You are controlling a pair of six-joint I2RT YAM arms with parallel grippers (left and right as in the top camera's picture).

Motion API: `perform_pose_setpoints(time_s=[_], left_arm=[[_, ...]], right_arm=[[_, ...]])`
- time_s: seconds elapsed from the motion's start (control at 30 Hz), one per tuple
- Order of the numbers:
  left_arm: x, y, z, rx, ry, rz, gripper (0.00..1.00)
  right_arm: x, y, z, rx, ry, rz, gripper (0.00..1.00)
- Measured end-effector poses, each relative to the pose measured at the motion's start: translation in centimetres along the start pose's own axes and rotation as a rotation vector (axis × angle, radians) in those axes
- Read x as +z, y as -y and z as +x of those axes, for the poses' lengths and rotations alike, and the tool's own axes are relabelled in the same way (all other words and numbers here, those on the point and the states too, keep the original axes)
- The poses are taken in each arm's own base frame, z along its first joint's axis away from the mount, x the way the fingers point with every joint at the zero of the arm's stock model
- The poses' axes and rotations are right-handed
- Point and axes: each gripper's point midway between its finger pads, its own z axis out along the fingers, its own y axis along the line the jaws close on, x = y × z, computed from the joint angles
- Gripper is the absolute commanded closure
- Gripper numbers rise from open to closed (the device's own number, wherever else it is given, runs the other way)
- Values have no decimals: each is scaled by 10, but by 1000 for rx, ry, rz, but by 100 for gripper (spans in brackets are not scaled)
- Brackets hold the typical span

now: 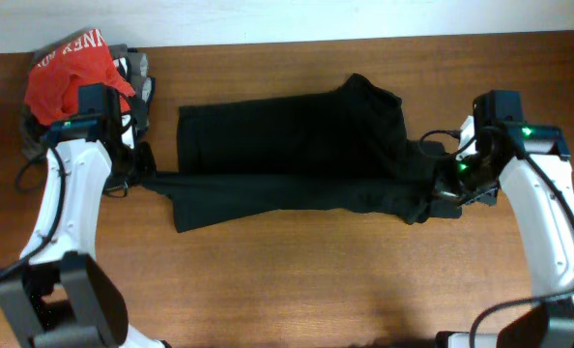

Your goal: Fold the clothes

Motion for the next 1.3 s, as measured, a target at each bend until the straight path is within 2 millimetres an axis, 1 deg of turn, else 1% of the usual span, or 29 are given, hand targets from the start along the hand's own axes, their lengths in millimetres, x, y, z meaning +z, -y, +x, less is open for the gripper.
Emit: perform_pose_setpoints(time_s=[0.1, 0.2, 0.3, 0.4, 0.6, 0.8, 0.83, 0.87, 0.93, 0.97, 1.0, 1.17, 1.23, 1.3], left_arm=[[14, 4, -7, 0, 1, 15, 99], [31, 7, -14, 0, -1, 22, 99], [47, 10, -19, 1, -3, 30, 99], [58, 13, -21, 1, -8, 42, 99], [73, 19, -23, 8, -16, 51, 99], [76, 33, -26, 40, 0, 59, 98], [76, 36, -26, 47, 0, 59, 92], [76, 38, -25, 53, 0, 60, 82], [75, 42, -24, 66, 0, 59, 57], [75, 43, -24, 67, 0, 58, 47], [75, 43, -24, 65, 0, 56, 40], [76, 40, -22, 83, -9, 42, 27], [75, 37, -18, 87, -26, 30, 25], [72, 35, -16, 87, -39, 21, 25]], right_arm=[[10, -1, -6, -1, -9, -4, 96], [24, -2, -17, -3, -7, -8, 96], [34, -4, -28, -5, 8, -13, 96], [41, -5, -35, -7, 17, -18, 96], [54, -4, -38, -4, -1, -14, 96], [67, -2, -37, 1, -37, -6, 96], [68, -2, -36, 1, -41, -5, 92], [68, -2, -36, 2, -41, -5, 82], [68, -1, -36, 4, -41, -3, 71], [68, -1, -36, 1, -40, 0, 67], [68, 0, -36, 2, -40, 3, 66], [67, 1, -32, -10, -59, 10, 65], [63, 2, -29, -14, -79, 14, 64], [54, 0, -33, -27, -74, 14, 58]])
